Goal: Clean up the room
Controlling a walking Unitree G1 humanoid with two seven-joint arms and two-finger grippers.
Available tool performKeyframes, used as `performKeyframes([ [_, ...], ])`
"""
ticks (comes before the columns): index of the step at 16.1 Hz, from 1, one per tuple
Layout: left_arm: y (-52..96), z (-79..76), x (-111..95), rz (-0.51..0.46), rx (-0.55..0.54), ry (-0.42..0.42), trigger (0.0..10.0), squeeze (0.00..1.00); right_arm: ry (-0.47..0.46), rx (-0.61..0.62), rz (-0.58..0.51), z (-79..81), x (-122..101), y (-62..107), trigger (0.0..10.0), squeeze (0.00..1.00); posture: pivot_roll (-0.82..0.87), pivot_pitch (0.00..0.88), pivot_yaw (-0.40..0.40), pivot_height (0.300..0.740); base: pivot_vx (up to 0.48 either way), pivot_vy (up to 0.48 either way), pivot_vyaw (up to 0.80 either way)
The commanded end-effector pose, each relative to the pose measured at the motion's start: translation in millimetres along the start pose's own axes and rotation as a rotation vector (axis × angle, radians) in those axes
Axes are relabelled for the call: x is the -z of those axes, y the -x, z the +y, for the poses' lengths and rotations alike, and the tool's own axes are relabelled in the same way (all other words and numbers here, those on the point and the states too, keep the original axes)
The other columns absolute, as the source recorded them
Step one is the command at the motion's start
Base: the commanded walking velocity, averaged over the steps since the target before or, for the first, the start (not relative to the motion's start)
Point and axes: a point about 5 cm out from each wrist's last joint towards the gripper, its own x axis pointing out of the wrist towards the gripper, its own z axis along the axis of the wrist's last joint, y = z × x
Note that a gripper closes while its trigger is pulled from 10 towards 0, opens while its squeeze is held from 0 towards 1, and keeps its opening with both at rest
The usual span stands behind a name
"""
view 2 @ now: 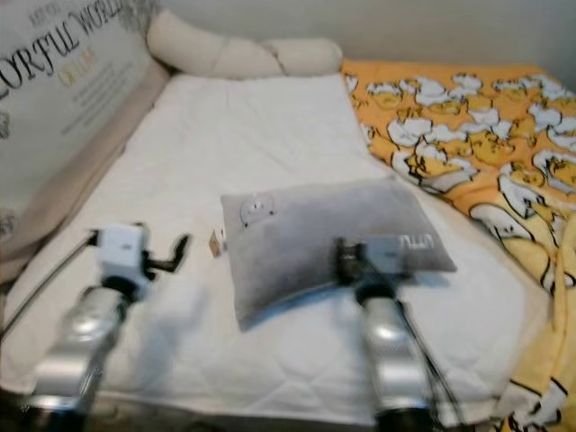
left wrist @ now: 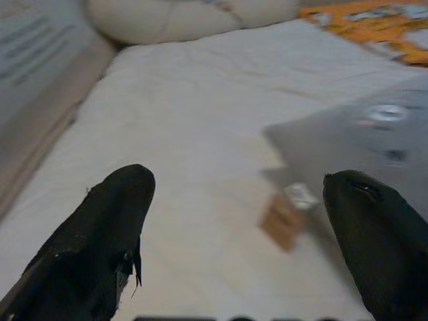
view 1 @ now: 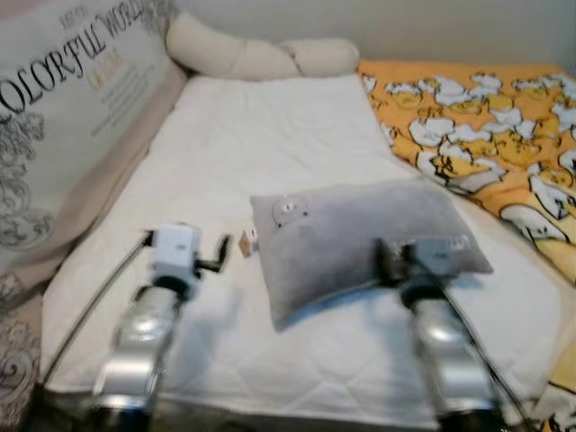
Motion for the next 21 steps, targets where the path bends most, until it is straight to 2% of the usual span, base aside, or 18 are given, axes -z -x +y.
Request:
performKeyframes([
  [1,-2.6,-4.9,-3,-0.007,0.012,-0.005,10.0,0.00,0.001,0.024,0.004,-9.8,-1,-1.5,10.0,0.00,0.06,0.000,0.019,0.740,0.000,0.000,0.00],
  [4,-3.9,-7.2,-2,-0.002,0.023,-0.019,10.0,0.00,-0.007,0.016,0.056,-10.5,4,-3.5,10.0,0.00,0.06,0.000,0.016,0.740,0.000,0.000,0.00],
  [6,-4.2,-9.1,-1,0.013,0.067,-0.043,10.0,0.00,-0.070,0.019,0.106,-14.0,8,-5.9,10.0,0.00,0.06,0.000,0.014,0.740,0.000,0.000,0.00],
  [7,-3.8,-12.9,2,0.029,0.134,-0.064,10.0,0.00,-0.170,0.017,0.112,-16.4,7,-7.1,10.0,1.00,0.06,0.000,0.008,0.740,0.000,0.000,0.00],
  [8,-2.7,-16.3,3,0.041,0.196,-0.087,10.0,0.00,-0.229,0.022,0.145,-17.7,9,-8.2,10.0,1.00,0.06,0.000,0.005,0.740,0.000,0.000,0.00],
  [9,-1.2,-19.4,5,0.058,0.263,-0.116,10.0,0.00,-0.256,0.017,0.199,-18.3,13,-9.2,10.0,1.00,0.06,0.000,0.001,0.740,0.000,0.000,0.00],
  [10,-0.7,-20.4,5,0.065,0.285,-0.124,10.0,0.00,-0.255,0.015,0.220,-18.6,15,-9.5,10.0,1.00,0.06,0.000,0.001,0.740,0.000,0.000,0.00],
  [13,4.5,-21.4,6,0.099,0.441,-0.196,10.0,0.00,-0.471,0.021,0.344,-19.6,26,-11.2,10.0,1.00,0.07,0.000,-0.002,0.740,0.000,0.000,0.00],
  [15,4.9,-21.3,6,0.103,0.456,-0.202,10.0,0.00,-0.482,0.022,0.380,-19.5,29,-11.5,10.0,1.00,0.07,0.000,-0.001,0.740,0.000,0.000,0.00],
  [16,4.9,-20.8,5,0.104,0.474,-0.205,10.0,0.00,-0.545,0.022,0.372,-19.2,28,-15.4,10.0,0.00,0.07,0.000,0.003,0.740,0.000,0.000,0.00],
  [17,4.7,-21.7,3,0.104,0.510,-0.210,10.0,0.00,-0.637,0.037,0.379,-18.7,30,-24.6,10.0,0.00,0.07,0.000,0.012,0.740,0.000,0.000,0.00],
  [19,5.0,-24.4,2,0.106,0.555,-0.228,10.0,0.00,-0.781,0.017,0.324,-13.1,23,-40.5,10.0,0.00,0.08,0.000,0.016,0.740,0.000,0.000,0.00],
  [21,5.4,-25.8,0,0.102,0.576,-0.223,10.0,0.00,-0.847,-0.010,0.273,-9.9,14,-50.1,10.0,0.00,0.10,0.000,0.013,0.740,0.000,0.000,0.00],
])
